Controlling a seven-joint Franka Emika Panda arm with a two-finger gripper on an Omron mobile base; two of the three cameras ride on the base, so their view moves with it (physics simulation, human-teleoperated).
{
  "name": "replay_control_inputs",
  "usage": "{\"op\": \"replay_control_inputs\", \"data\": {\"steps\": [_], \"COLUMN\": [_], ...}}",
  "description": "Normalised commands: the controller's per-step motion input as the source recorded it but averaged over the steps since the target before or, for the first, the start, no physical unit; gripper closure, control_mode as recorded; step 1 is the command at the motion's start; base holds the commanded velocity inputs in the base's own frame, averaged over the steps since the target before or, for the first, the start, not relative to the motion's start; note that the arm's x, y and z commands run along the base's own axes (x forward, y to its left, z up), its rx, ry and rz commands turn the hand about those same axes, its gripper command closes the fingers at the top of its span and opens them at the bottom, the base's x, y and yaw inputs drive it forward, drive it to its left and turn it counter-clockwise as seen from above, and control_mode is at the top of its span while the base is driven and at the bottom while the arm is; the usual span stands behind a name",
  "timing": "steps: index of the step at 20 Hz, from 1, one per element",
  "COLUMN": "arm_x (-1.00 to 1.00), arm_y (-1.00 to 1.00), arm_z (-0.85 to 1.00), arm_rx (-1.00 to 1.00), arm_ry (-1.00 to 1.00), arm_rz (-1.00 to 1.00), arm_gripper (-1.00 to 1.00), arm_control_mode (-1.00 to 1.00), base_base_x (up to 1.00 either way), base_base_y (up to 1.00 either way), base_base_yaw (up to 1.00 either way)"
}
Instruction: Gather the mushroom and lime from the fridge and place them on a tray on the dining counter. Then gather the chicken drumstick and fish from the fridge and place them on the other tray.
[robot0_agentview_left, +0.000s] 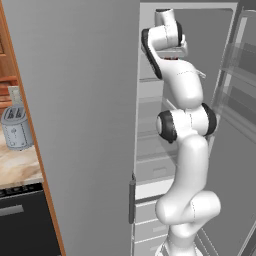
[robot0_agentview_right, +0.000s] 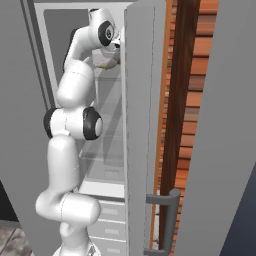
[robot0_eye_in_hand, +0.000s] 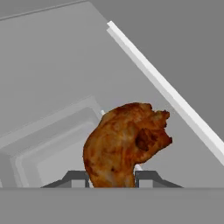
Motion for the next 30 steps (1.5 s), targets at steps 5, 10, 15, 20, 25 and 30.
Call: {"op": "replay_control_inputs", "data": {"steps": [5,10,15,20,25,30], "arm_x": [-0.91,-0.51,-0.62,-0.91,-0.95,-0.65], "arm_y": [-0.01,0.00,-0.04,-0.09,-0.01,0.20], "arm_z": [-0.24,-0.30,-0.09,-0.28,-0.07,0.36], "arm_rx": [0.02,0.02,0.04,0.03,0.03,0.01], "arm_ry": [-0.01,-0.10,-0.12,-0.21,-0.22,-0.09], "arm_rz": [-0.05,-0.03,-0.02,0.00,0.00,0.02], "arm_gripper": [1.00,1.00,1.00,1.00,1.00,1.00], "arm_control_mode": [-1.00,-1.00,-1.00,-1.00,-1.00,-1.00], "base_base_x": [0.00,0.00,0.00,0.00,0.00,0.00], "base_base_y": [0.00,0.00,0.00,0.00,0.00,0.00], "base_base_yaw": [0.00,0.00,0.00,0.00,0.00,0.00]}}
